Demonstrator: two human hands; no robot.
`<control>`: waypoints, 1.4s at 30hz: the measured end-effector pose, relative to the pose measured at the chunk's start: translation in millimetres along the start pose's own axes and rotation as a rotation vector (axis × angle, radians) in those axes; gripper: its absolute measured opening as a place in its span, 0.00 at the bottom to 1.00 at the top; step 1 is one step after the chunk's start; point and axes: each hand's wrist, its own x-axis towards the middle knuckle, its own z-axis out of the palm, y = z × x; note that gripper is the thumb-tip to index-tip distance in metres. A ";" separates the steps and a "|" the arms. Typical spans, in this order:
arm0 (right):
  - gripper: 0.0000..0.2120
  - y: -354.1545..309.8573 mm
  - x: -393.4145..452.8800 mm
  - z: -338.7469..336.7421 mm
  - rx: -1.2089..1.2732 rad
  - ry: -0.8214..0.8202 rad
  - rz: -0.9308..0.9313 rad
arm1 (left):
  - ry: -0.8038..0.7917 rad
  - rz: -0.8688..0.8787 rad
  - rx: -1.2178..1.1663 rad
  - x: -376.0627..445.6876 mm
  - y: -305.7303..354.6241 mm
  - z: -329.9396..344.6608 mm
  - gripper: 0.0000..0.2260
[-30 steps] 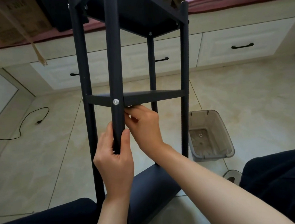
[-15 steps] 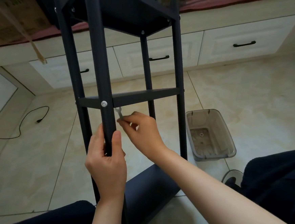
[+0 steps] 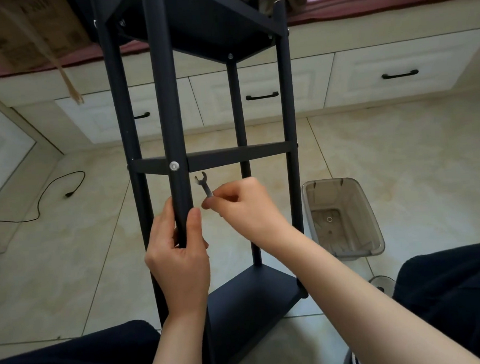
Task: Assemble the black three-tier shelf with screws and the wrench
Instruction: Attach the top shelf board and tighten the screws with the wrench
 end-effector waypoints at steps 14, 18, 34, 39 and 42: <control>0.08 -16.4 6.6 -8.1 0.030 -0.097 0.018 | -0.002 -0.017 -0.014 0.1 1.6 -0.3 0.11; 0.15 -13.7 8.3 -1.9 0.013 -0.046 -0.034 | -0.015 0.007 -0.003 0.8 2.9 0.0 0.13; 0.05 19.1 20.0 45.1 -0.213 0.581 -0.459 | -0.012 -0.013 -0.037 -3.7 1.6 1.7 0.12; 0.04 24.8 26.3 53.7 -0.198 0.673 -0.537 | -0.013 0.012 -0.031 -2.5 0.1 0.7 0.13; 0.04 25.1 29.6 55.0 -0.188 0.689 -0.544 | -0.017 0.018 -0.024 -1.3 -0.1 1.5 0.14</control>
